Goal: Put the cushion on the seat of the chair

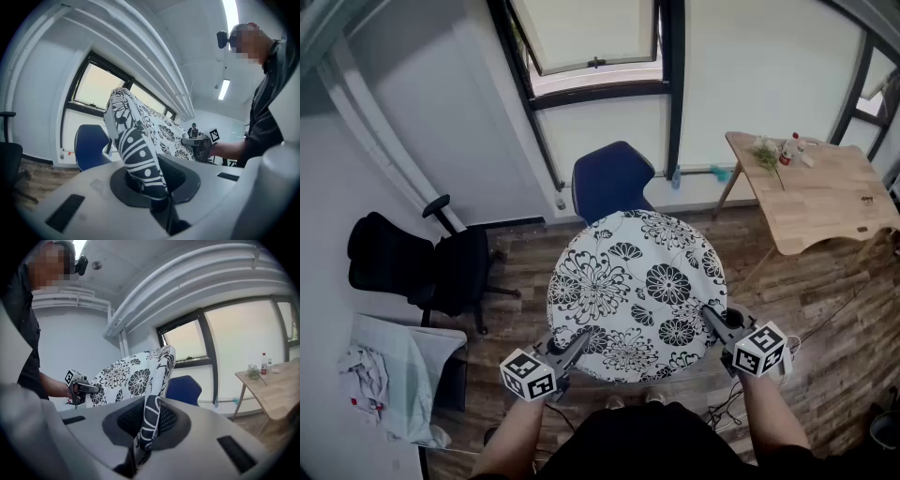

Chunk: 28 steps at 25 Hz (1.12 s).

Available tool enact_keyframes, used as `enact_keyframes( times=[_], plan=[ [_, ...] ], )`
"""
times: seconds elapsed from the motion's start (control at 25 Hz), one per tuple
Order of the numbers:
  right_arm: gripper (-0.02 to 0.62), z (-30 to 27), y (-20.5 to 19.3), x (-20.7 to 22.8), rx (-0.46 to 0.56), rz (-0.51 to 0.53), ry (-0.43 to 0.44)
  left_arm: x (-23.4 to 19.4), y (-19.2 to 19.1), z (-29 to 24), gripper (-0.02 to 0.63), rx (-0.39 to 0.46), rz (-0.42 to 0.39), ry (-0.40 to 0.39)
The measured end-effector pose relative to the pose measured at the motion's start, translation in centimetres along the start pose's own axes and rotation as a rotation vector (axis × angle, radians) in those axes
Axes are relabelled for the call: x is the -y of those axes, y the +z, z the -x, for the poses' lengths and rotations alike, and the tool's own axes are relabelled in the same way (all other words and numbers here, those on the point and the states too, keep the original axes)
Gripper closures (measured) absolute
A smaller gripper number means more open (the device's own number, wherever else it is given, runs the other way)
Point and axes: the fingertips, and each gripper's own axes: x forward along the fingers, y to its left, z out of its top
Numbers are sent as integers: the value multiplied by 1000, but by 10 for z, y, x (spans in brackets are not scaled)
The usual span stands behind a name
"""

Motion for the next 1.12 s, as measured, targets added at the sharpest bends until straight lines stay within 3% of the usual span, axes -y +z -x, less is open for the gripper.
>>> enact_keyframes(
  times=[0.68, 1.12],
  plan=[
    [557, 5, -6, -7, 40, -24, 22, -7, -10, 0, 575, 11, -1, 77],
    [557, 9, 4, -9, 13, 6, 50, 4, -9, 1, 575, 29, 31, 98]
  ],
)
